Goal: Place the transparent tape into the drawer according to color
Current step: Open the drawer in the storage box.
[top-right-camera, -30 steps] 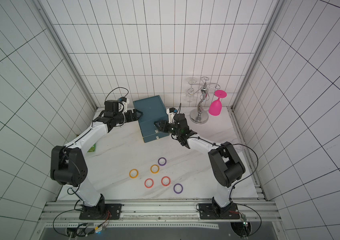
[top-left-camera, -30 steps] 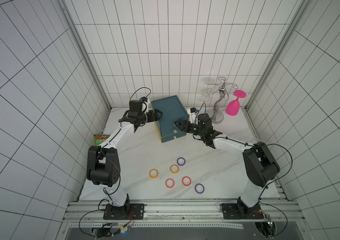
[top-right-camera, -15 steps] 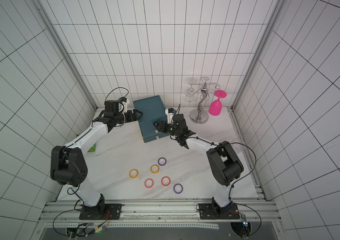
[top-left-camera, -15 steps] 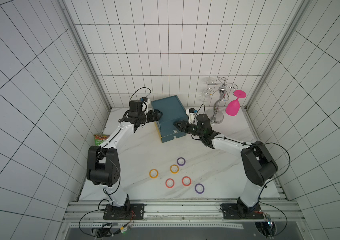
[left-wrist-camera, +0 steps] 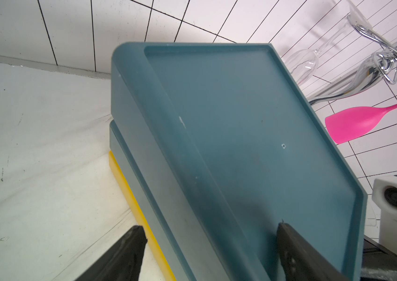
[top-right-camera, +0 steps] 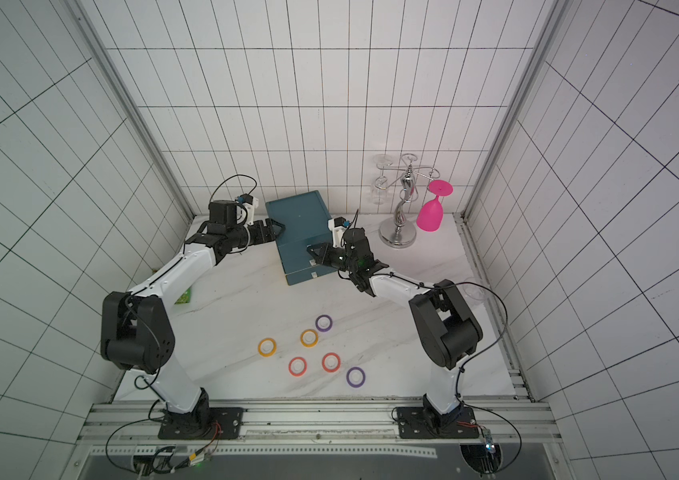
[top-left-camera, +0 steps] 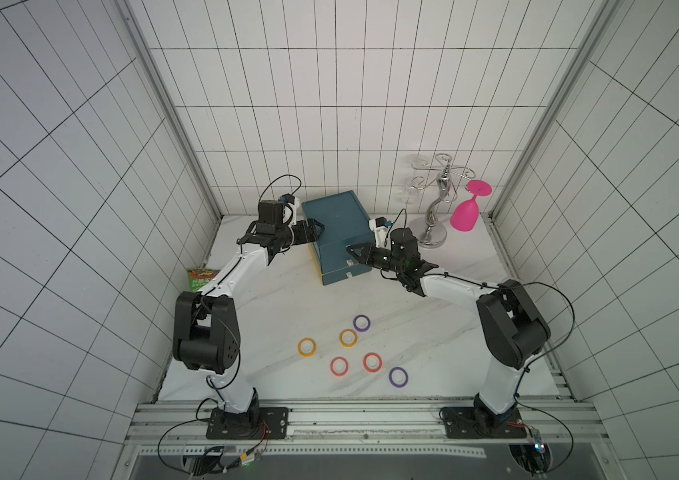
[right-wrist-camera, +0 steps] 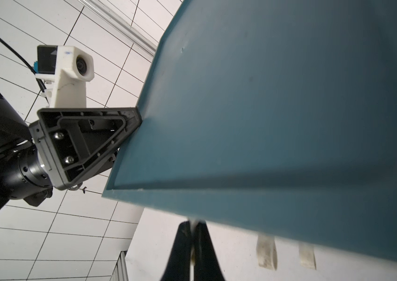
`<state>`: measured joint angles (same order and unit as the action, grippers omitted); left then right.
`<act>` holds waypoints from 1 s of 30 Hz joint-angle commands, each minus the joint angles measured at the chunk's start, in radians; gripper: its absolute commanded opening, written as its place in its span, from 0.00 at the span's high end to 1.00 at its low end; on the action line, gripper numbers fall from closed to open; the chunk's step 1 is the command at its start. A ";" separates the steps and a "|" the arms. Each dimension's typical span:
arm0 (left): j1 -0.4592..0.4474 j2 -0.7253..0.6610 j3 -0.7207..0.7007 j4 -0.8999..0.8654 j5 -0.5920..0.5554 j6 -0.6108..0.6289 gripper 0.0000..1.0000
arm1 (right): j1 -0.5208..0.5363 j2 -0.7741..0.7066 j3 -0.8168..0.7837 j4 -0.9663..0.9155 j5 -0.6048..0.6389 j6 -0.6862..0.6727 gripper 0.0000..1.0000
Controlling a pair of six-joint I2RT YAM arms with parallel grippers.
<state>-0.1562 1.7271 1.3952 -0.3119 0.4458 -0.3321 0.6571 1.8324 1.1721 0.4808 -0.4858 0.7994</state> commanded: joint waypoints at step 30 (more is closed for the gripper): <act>-0.010 -0.017 0.011 -0.007 -0.030 0.005 0.13 | 0.093 -0.338 -0.319 -0.181 0.075 -0.047 1.00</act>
<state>-0.1593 1.7271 1.3964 -0.3111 0.4332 -0.3332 0.7315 1.5124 0.8822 0.3489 -0.4221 0.7746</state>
